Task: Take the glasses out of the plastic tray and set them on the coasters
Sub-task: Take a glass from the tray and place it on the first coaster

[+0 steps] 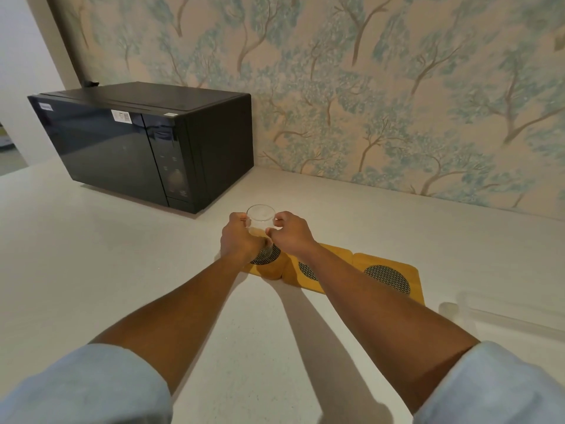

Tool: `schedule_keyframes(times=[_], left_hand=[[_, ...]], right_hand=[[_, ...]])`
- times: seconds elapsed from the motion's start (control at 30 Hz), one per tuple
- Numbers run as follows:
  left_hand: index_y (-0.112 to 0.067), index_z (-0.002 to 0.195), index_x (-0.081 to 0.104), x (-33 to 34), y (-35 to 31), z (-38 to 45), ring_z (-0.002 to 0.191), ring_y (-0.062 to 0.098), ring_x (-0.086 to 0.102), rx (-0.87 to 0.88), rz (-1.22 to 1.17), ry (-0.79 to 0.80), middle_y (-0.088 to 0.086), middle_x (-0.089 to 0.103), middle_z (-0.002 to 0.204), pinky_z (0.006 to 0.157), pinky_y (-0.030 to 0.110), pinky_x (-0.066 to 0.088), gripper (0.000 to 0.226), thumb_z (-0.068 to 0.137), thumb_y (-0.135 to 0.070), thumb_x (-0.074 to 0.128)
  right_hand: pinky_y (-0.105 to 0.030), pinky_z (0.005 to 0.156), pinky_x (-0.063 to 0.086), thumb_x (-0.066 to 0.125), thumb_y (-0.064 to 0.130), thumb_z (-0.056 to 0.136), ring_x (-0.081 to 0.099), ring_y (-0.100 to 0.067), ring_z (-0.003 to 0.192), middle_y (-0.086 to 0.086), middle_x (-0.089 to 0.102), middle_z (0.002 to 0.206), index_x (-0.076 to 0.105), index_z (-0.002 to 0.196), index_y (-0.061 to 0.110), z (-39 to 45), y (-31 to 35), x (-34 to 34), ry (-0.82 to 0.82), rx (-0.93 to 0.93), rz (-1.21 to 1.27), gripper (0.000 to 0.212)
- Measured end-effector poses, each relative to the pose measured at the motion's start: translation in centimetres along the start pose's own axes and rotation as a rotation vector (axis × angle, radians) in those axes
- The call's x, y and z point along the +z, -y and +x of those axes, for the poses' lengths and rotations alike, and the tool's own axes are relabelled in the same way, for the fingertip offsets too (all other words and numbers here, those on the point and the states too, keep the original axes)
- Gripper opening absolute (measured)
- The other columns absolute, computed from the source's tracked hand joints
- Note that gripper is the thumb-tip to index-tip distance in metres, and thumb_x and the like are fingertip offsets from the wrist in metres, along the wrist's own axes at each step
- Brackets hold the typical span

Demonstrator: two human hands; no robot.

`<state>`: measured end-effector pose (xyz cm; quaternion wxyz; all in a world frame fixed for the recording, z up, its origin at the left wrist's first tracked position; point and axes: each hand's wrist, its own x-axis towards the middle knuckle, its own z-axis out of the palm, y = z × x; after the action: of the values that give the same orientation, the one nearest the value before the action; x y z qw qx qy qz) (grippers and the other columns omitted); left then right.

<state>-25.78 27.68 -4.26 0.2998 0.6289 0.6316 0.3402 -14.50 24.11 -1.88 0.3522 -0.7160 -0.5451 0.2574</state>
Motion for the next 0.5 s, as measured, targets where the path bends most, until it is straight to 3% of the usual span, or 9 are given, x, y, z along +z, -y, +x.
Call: schedule_keyframes(times=[0.07, 0.17, 0.3, 0.43, 0.5], left_hand=[[-0.015, 0.134, 0.045, 0.0, 0.2, 0.0, 0.103, 0.024, 0.060, -0.003, -0.028, 0.009, 0.009, 0.062, 0.128, 0.081, 0.029, 0.052, 0.071, 0.075, -0.020, 0.085], [-0.014, 0.138, 0.043, 0.0, 0.4, 0.1, 0.117, 0.031, 0.060, -0.007, -0.047, 0.019, 0.010, 0.060, 0.134, 0.093, 0.037, 0.054, 0.078, 0.074, -0.020, 0.086], [-0.014, 0.139, 0.040, -0.1, 0.4, 0.2, 0.117, 0.032, 0.061, 0.008, -0.029, 0.026, 0.012, 0.060, 0.134, 0.092, 0.037, 0.054, 0.075, 0.077, -0.020, 0.083], [-0.015, 0.145, 0.033, -0.1, 0.0, -0.1, 0.121, 0.032, 0.058, 0.027, -0.011, 0.023, 0.011, 0.057, 0.138, 0.093, 0.037, 0.053, 0.086, 0.076, -0.025, 0.084], [-0.016, 0.150, 0.026, -0.2, -0.7, -0.6, 0.131, 0.032, 0.051, 0.068, -0.015, -0.001, 0.009, 0.048, 0.148, 0.100, 0.039, 0.049, 0.098, 0.074, -0.028, 0.086]], right_hand=[[-0.028, 0.093, 0.044, 0.067, 0.021, 0.088, 0.056, -0.024, 0.123, -0.009, 0.058, 0.135, 0.049, 0.137, 0.007, -0.1, -0.1, 0.1, 0.003, 0.001, 0.007, 0.055], [-0.027, 0.093, 0.044, 0.068, 0.019, 0.086, 0.055, -0.024, 0.124, -0.007, 0.058, 0.137, 0.048, 0.138, 0.009, -0.1, -0.2, 0.4, 0.004, 0.008, 0.009, 0.056], [-0.025, 0.087, 0.044, 0.069, 0.016, 0.083, 0.056, -0.024, 0.121, -0.007, 0.058, 0.136, 0.050, 0.136, 0.010, -0.2, -0.3, 0.6, 0.013, 0.013, 0.000, 0.057], [-0.038, 0.092, 0.052, 0.068, 0.019, 0.084, 0.060, -0.028, 0.116, -0.013, 0.062, 0.128, 0.054, 0.129, 0.006, -0.7, -0.5, 0.2, 0.016, 0.020, -0.006, 0.049], [-0.030, 0.086, 0.049, 0.066, 0.025, 0.087, 0.059, -0.024, 0.115, -0.010, 0.061, 0.129, 0.054, 0.132, 0.006, -1.0, -0.6, -0.4, 0.010, 0.024, 0.013, 0.050]])
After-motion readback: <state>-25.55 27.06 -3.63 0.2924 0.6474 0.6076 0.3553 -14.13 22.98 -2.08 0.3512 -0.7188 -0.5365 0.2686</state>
